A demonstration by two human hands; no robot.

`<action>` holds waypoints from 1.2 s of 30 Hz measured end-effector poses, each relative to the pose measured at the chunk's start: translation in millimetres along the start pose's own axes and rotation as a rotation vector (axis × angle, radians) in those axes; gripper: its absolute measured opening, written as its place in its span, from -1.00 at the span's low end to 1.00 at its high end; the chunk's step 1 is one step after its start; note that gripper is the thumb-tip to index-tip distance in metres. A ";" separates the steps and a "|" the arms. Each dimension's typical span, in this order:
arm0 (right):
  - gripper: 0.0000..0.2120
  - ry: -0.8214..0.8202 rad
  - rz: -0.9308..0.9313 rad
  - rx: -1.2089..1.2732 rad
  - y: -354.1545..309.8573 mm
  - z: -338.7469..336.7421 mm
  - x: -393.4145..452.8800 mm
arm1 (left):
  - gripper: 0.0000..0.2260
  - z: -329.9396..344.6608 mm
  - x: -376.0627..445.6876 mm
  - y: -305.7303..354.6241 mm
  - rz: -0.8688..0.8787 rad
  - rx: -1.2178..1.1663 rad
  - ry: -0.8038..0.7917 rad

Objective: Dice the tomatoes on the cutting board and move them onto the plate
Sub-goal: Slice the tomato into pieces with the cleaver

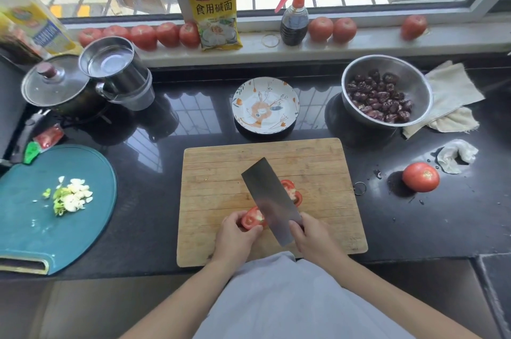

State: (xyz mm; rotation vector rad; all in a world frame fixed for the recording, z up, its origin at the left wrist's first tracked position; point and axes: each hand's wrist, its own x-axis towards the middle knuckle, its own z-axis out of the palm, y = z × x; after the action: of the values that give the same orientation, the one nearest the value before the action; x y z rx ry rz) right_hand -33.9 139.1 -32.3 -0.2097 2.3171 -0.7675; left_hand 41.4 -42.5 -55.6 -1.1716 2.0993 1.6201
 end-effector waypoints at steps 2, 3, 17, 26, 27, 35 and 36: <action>-0.76 0.002 0.000 -0.011 -7.2 0.0 6.5 | -0.73 0.0 1.0 0.5 0.004 -0.002 -0.005; -0.76 0.001 -0.001 -0.009 -10.6 -0.2 9.7 | -0.73 0.0 1.4 0.4 0.005 -0.005 -0.007; -0.82 -0.079 0.029 0.246 -8.6 2.2 13.0 | -0.72 -1.8 4.7 -1.5 0.023 0.042 0.002; -0.84 -0.113 0.020 0.318 -9.2 3.5 8.1 | -0.71 -0.8 3.7 -2.5 0.009 0.034 0.015; -0.84 -0.109 0.024 0.330 -8.7 4.1 8.0 | -0.71 -0.5 4.6 -2.1 0.013 0.043 0.015; -0.81 -0.094 0.007 0.314 -19.4 2.2 11.7 | -0.73 0.1 5.3 -2.1 0.003 0.035 0.010; -0.81 -0.094 0.011 0.330 -16.9 -0.8 8.1 | -0.73 0.4 5.4 -2.1 -0.001 0.036 0.009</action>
State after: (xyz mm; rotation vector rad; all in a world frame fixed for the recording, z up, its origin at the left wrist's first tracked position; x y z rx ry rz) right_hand -41.6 122.9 -26.5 -0.0826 2.0654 -1.0948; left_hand 39.3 -44.7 -60.6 -1.1708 2.1242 1.5733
